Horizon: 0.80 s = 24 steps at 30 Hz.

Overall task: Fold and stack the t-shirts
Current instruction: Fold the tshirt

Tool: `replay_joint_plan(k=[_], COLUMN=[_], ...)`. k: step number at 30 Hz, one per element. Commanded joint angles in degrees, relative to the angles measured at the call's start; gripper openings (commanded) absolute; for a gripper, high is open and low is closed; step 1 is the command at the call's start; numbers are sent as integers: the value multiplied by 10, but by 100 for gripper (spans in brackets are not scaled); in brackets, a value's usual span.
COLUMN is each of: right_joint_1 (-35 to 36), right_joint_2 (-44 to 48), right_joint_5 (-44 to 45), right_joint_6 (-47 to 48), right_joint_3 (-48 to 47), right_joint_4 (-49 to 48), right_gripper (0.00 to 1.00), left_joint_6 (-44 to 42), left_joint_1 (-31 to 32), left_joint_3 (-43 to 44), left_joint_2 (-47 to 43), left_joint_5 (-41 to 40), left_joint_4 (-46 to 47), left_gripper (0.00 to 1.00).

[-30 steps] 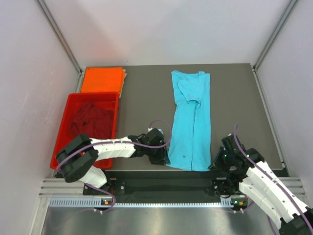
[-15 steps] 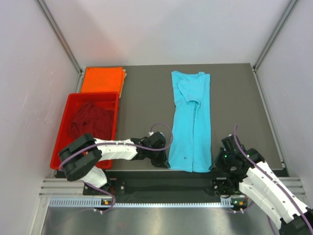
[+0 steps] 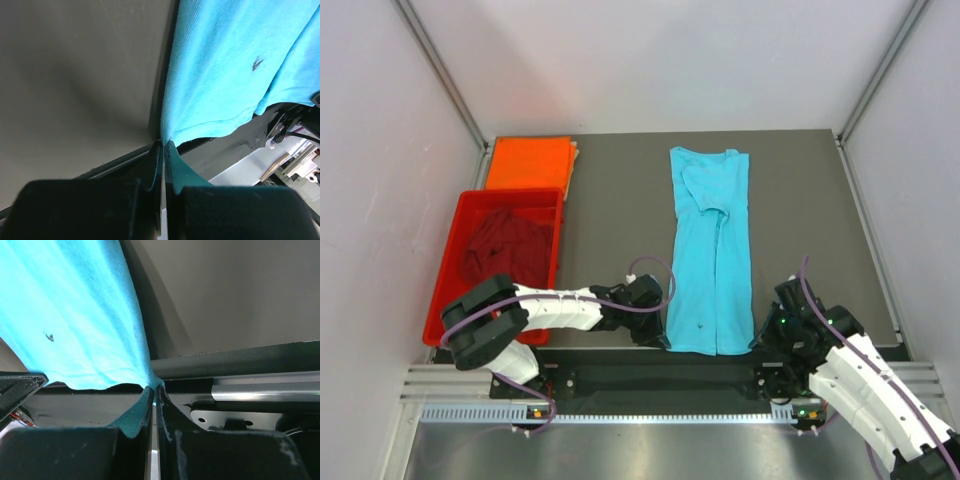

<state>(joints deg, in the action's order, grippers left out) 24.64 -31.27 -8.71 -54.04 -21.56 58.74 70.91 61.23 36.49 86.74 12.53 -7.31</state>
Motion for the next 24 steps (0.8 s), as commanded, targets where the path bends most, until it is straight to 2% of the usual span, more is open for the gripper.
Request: replay_joint_plan(k=[1,5,10,13,16,19,24], right_joint_1=[10,10,9,8,2,-12,-54], right_joint_2=[7,0,-58,-113,-182,-264,-376], right_joint_5=[7,-4,18,29,29,23,28], right_joint_6=[3,7,34,61,100,126,182], right_joint_3=[-34,-34,-78,-109,-140,-183,-258], right_joint_4=[8,-30,-57,-88,-137,-179,-203], right_gripper=[0,0,0,0,0,0,0], left_joint_6=[2,-4,-30,-53,-79,-105,-164], left_joint_1=[4,1,-24,-57,-117,-154,-207], left_joint_3=[13,29,68,93,122,171,324], left_joint_2=[-15,-4,15,26,60,100,183], left_joint_5=[0,7,28,39,73,106,113], left_joint_4=[2,9,-17,-28,-28,-34,-120], left_gripper=[0,0,0,0,0,0,0])
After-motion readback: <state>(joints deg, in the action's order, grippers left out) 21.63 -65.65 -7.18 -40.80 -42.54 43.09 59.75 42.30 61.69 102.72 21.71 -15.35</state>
